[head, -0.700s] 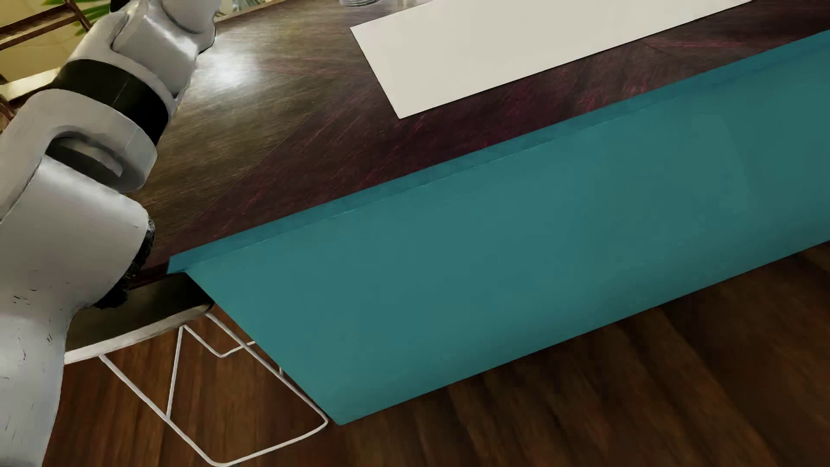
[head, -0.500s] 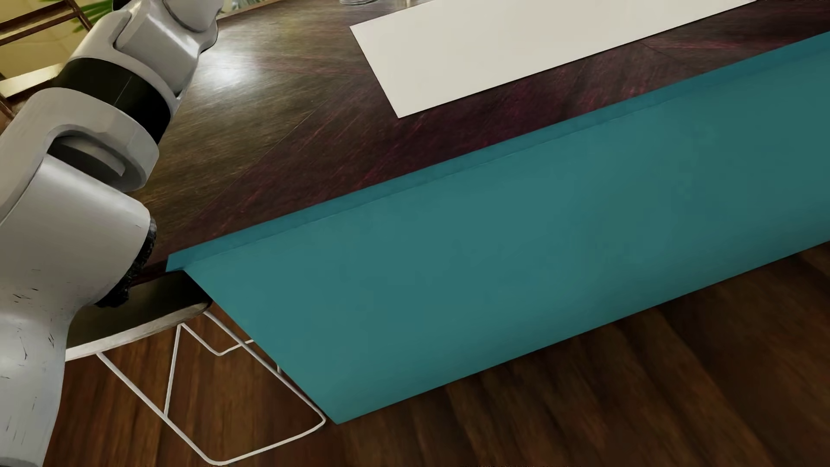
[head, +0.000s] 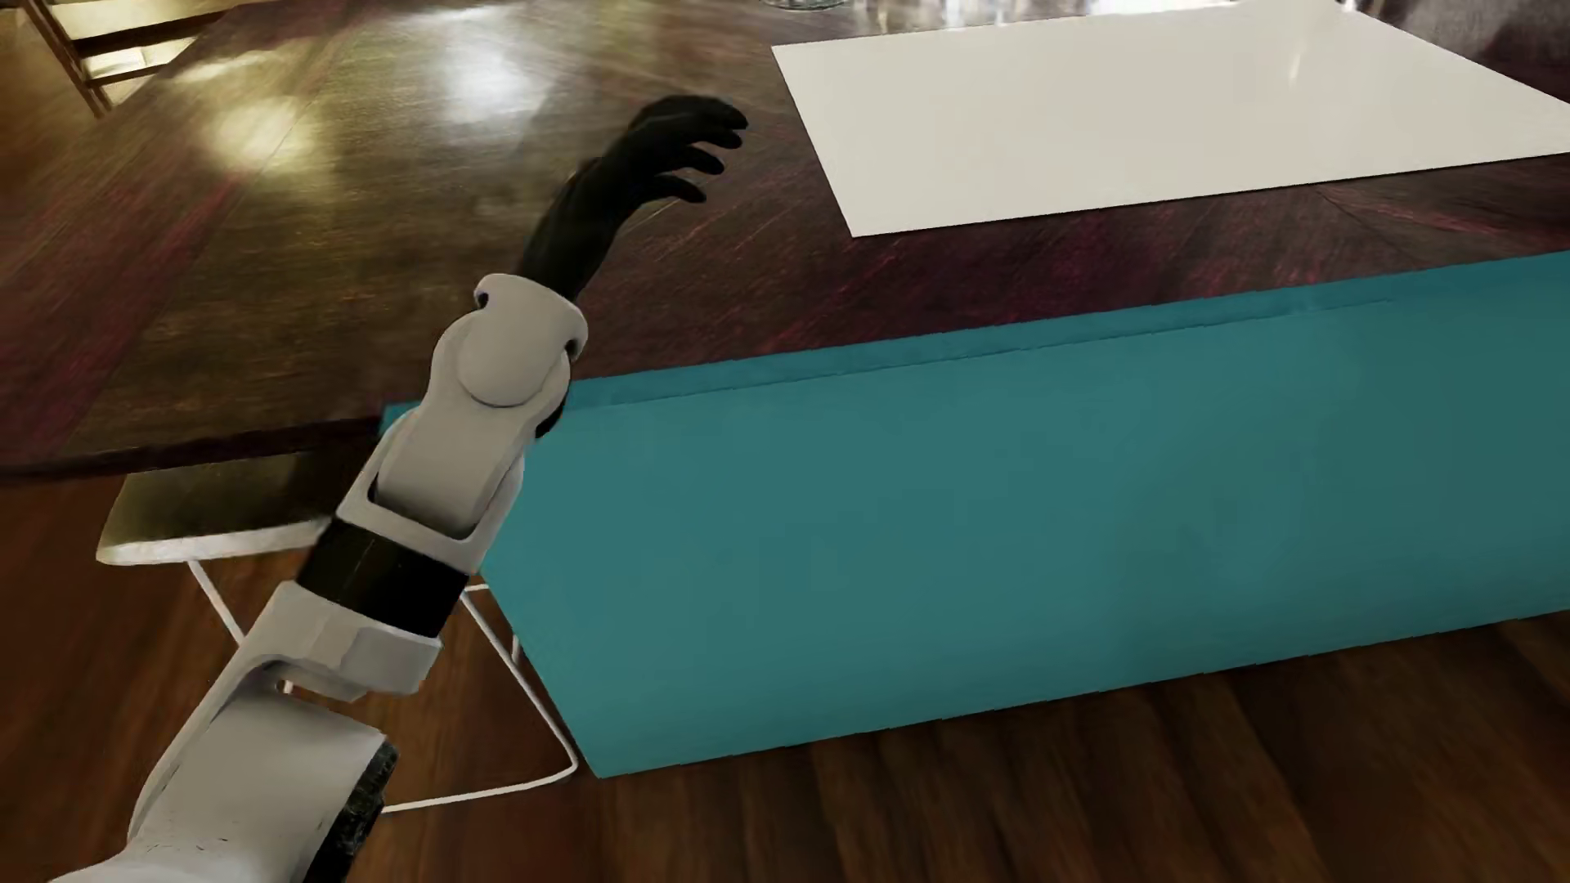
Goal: Stay put
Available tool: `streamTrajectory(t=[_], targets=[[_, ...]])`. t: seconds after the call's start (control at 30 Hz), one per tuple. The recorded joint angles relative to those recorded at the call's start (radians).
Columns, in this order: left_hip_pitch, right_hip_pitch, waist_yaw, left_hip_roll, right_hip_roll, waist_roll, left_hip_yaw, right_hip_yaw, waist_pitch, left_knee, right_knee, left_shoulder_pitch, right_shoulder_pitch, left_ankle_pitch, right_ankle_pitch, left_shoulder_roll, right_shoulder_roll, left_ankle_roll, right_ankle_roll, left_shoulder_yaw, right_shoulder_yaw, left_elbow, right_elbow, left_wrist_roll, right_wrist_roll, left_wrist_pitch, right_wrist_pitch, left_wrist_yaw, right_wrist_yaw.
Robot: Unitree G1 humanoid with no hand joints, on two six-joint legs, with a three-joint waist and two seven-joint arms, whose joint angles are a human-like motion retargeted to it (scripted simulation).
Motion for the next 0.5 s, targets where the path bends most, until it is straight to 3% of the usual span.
streamTrajectory(t=[0.07,0.13,0.17,0.2,0.27,0.33,0.43,0.5], targets=[[-0.004,-0.003,0.03,-0.006,0.0,-0.028,0.0,0.0,-0.008,0.002,0.007,0.271,0.02,-0.01,-0.007,-0.026,0.021,0.0,0.0,-0.103,0.0,-0.061,-0.009,0.0,0.0,0.0,0.0,0.0,0.0],[0.001,-0.001,0.044,0.002,0.003,-0.039,0.0,0.0,-0.012,0.033,0.007,0.472,0.031,-0.013,-0.002,-0.01,0.032,0.0,0.0,-0.243,-0.006,0.007,-0.011,0.0,0.0,0.0,0.0,0.0,0.0],[0.003,-0.002,0.05,0.006,0.003,-0.043,0.0,0.0,-0.013,-0.174,0.006,0.551,0.028,0.173,0.001,0.009,0.035,0.0,0.0,-0.313,-0.007,0.052,-0.006,0.0,0.0,0.0,0.0,0.0,0.0],[0.006,-0.003,0.056,0.009,0.005,-0.043,0.0,0.0,-0.014,-0.176,0.006,0.617,0.024,0.22,0.002,0.025,0.035,0.0,0.0,-0.378,-0.003,0.112,0.0,0.0,0.0,0.0,0.0,0.0,0.0],[0.013,-0.007,0.076,0.015,0.009,-0.041,0.0,0.0,-0.021,-0.181,0.009,0.727,0.022,0.185,0.002,0.04,0.034,0.0,0.0,-0.469,-0.009,0.247,0.003,0.0,0.0,0.0,0.0,0.0,0.0],[0.019,-0.002,0.078,0.02,0.01,-0.041,0.0,0.0,-0.023,-0.182,-0.001,0.819,0.02,0.151,0.017,0.032,0.039,0.0,0.0,-0.485,-0.034,0.408,0.006,0.0,0.0,0.0,0.0,0.0,0.0],[0.019,-0.005,0.089,0.021,0.012,-0.047,0.0,0.0,-0.036,-0.181,-0.004,0.909,0.033,0.126,0.03,-0.008,0.053,0.0,0.0,-0.408,-0.083,0.69,-0.001,0.0,0.0,0.0,0.0,0.0,0.0],[0.02,-0.004,0.103,0.02,0.011,-0.051,0.0,0.0,-0.037,-0.179,0.0,0.95,0.038,0.121,0.029,-0.005,0.057,0.0,0.0,-0.38,-0.088,0.754,-0.009,0.0,0.0,0.0,0.0,0.0,0.0]])
